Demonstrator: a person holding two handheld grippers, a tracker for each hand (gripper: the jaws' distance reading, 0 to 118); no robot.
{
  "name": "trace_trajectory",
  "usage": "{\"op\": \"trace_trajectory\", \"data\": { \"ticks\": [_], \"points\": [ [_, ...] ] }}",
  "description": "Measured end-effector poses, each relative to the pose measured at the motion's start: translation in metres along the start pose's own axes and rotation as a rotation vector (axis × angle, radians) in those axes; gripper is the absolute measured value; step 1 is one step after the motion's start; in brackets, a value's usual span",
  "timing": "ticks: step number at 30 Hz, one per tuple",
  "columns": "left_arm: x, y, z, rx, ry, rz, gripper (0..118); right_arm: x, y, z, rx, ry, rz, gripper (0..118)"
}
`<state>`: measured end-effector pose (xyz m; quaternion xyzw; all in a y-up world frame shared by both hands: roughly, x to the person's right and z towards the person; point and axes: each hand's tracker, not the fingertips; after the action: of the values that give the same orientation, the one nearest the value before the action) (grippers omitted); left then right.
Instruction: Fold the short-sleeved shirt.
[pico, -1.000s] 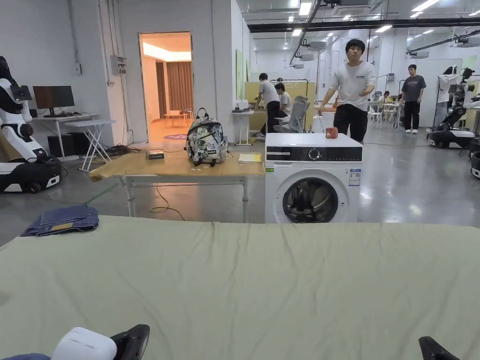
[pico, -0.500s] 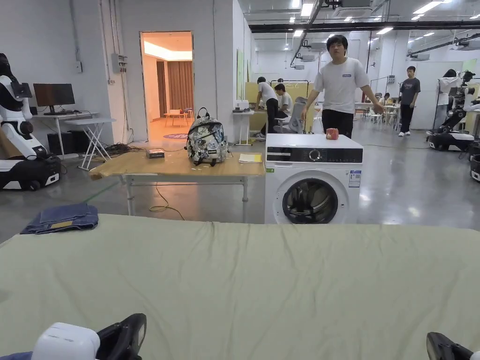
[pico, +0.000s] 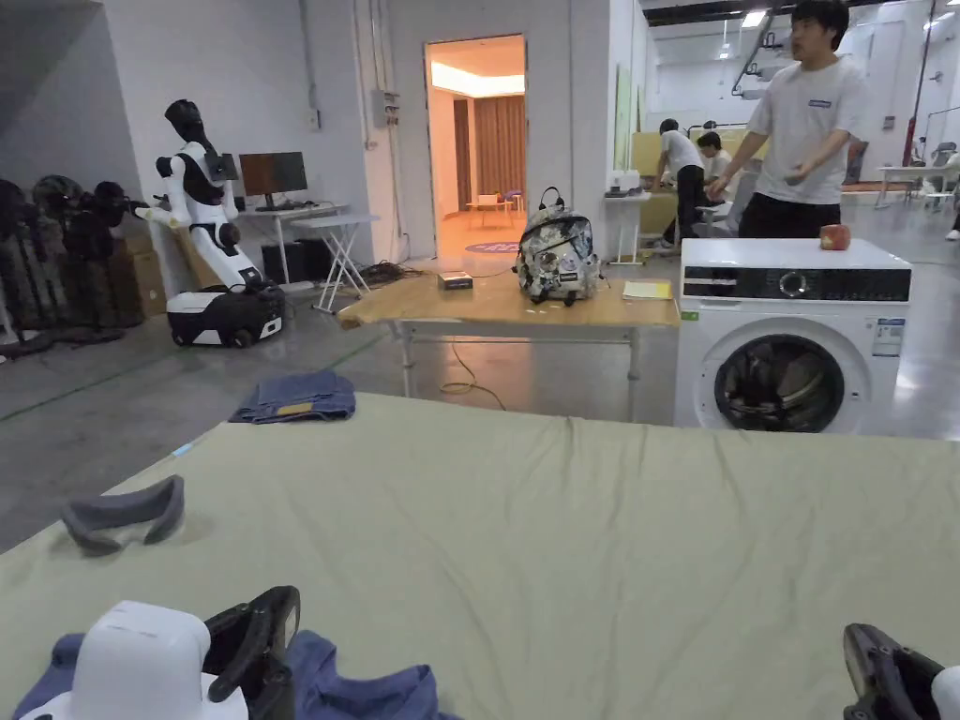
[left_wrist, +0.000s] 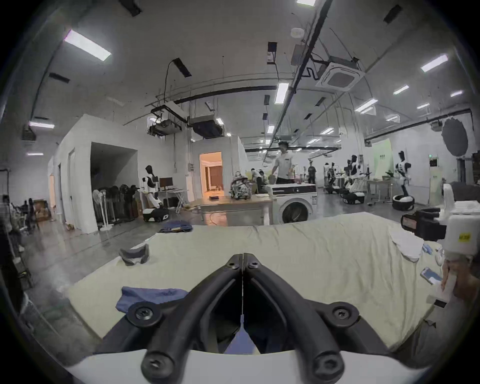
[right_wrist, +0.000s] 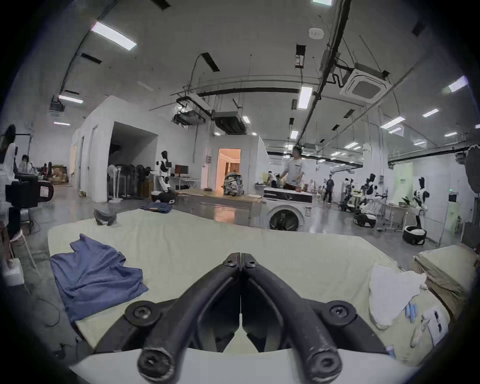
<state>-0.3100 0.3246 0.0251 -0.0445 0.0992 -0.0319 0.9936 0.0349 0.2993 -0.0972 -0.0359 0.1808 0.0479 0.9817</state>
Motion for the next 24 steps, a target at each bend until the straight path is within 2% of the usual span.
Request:
{"op": "trace_trajectory", "data": {
  "ticks": [7, 12, 13, 16, 17, 19, 21, 22, 24],
  "points": [
    [-0.024, -0.007, 0.005, -0.03, 0.048, 0.015, 0, -0.018, -0.007, -0.009, -0.014, 0.065, 0.006, 0],
    [-0.049, -0.015, 0.0, -0.094, 0.04, 0.0, 0, -0.019, -0.017, -0.007, -0.03, 0.074, 0.031, 0],
    [-0.054, -0.017, -0.003, -0.117, 0.029, 0.003, 4, -0.019, -0.019, -0.007, -0.034, 0.073, 0.034, 0],
    [-0.073, -0.026, -0.021, -0.213, 0.032, 0.007, 26, -0.015, -0.028, -0.007, -0.058, 0.079, 0.027, 0],
    [-0.08, -0.031, -0.033, -0.253, 0.023, 0.007, 26, -0.013, -0.032, -0.009, -0.073, 0.079, 0.018, 0],
    [-0.089, -0.046, -0.059, -0.354, -0.009, 0.011, 69, -0.009, -0.039, -0.013, -0.11, 0.083, -0.01, 0],
    [-0.096, -0.06, -0.088, -0.407, -0.044, 0.023, 79, -0.005, -0.046, -0.018, -0.141, 0.083, -0.033, 0],
    [-0.097, -0.069, -0.105, -0.498, -0.064, 0.02, 83, -0.003, -0.049, -0.02, -0.157, 0.082, -0.041, 0],
    [-0.106, -0.092, -0.139, -0.589, -0.119, 0.02, 84, 0.0, -0.055, -0.024, -0.179, 0.076, -0.047, 0]
  ]
}}
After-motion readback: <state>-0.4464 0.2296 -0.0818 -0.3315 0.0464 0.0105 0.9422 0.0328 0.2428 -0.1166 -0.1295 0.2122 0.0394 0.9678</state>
